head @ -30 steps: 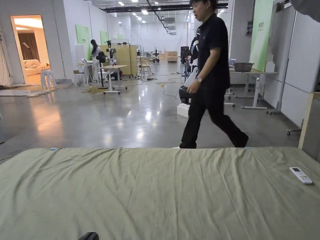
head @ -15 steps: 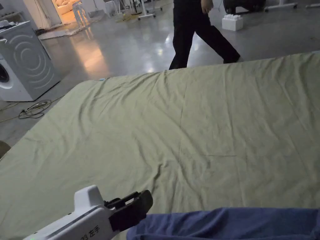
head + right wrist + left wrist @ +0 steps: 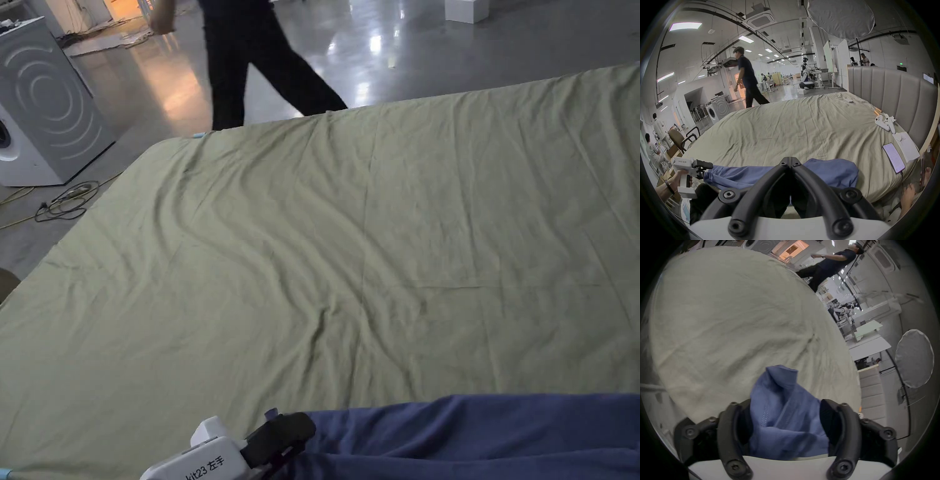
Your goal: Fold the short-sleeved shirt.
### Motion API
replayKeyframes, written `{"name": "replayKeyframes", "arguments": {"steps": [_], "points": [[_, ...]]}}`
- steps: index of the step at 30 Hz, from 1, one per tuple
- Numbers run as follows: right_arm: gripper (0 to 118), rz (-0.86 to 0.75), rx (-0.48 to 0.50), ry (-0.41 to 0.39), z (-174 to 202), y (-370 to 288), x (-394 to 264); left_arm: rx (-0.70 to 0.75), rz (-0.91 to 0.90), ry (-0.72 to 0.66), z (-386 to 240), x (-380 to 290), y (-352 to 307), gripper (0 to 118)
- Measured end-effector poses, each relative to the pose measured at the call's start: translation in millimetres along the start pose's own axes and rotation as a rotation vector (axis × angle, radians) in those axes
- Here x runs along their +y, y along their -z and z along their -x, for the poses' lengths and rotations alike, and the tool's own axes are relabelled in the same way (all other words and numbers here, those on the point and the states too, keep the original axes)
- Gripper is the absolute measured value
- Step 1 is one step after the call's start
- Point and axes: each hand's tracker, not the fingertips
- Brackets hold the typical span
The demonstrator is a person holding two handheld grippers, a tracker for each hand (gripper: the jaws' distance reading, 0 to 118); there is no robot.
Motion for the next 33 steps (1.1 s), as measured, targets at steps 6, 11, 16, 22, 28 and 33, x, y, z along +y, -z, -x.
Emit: {"name": "replayKeyframes", "arguments": {"steps": [6, 11, 16, 22, 28, 33], "points": [[0, 0.029, -0.013, -0.044, -0.6, 1.1, -5.4, -0.045, -0.012, -0.155, 11.8, -12.3, 19.6, 11], [0, 0.035, -0.017, -0.016, -10.4, -5.2, -7.9, -0.098, -0.250, -0.135, 1.5, 2.0, -28.7, 9], [0, 0.037, -0.013, 0.021, -18.0, -3.8, -13.6, 0.010, -0.348, 0.101, -18.5, 42.9, -74.6, 9], [0, 0.031, -0.007, 0.083, -19.4, -0.5, -21.5, 0.078, -0.371, 0.417, -77.5, 31.7, -85.9, 9], [0, 0.025, -0.012, 0.068, -14.4, -6.9, -17.0, -0.009, -0.229, 0.708, -150.7, -72.4, -14.1, 9], [0, 0.032, -0.033, 0.046, -11.2, -23.4, -22.7, -0.069, 0.001, 0.725, -171.8, -140.4, 63.1, 12]]}}
